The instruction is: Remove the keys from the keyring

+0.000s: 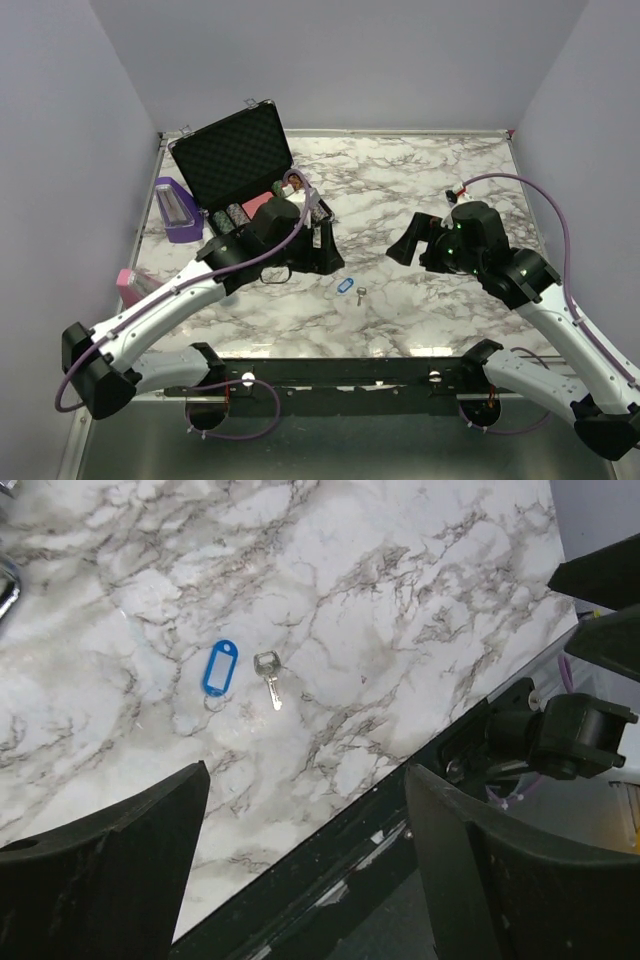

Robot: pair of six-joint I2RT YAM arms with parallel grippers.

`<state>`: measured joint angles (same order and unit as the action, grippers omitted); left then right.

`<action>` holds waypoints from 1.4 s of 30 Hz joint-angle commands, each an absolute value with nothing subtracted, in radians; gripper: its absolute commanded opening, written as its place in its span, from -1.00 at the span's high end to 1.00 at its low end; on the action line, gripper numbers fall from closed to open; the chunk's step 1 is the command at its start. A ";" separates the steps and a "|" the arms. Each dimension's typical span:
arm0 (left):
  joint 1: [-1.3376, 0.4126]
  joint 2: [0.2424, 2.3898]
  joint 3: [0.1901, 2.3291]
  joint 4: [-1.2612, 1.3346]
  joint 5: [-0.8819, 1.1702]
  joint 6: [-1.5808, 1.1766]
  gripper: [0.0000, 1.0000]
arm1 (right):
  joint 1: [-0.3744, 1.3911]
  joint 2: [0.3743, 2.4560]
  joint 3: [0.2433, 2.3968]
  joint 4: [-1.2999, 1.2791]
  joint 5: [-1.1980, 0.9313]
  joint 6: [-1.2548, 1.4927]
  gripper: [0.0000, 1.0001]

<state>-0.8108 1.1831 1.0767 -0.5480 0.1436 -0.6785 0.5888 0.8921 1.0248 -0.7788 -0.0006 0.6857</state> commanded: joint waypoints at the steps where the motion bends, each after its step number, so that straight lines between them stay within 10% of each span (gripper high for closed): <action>1: -0.802 1.025 1.020 -0.543 0.022 -0.595 -0.82 | 0.588 0.876 1.005 -0.735 -0.043 0.664 -1.00; 31: -0.770 0.330 0.779 -0.779 -0.391 -0.408 -0.97 | 0.586 0.842 0.735 -0.312 0.540 0.477 -1.00; 42: -0.770 0.265 0.756 -0.781 -0.406 -0.402 -0.97 | 0.586 1.000 0.479 0.266 0.762 0.134 -1.00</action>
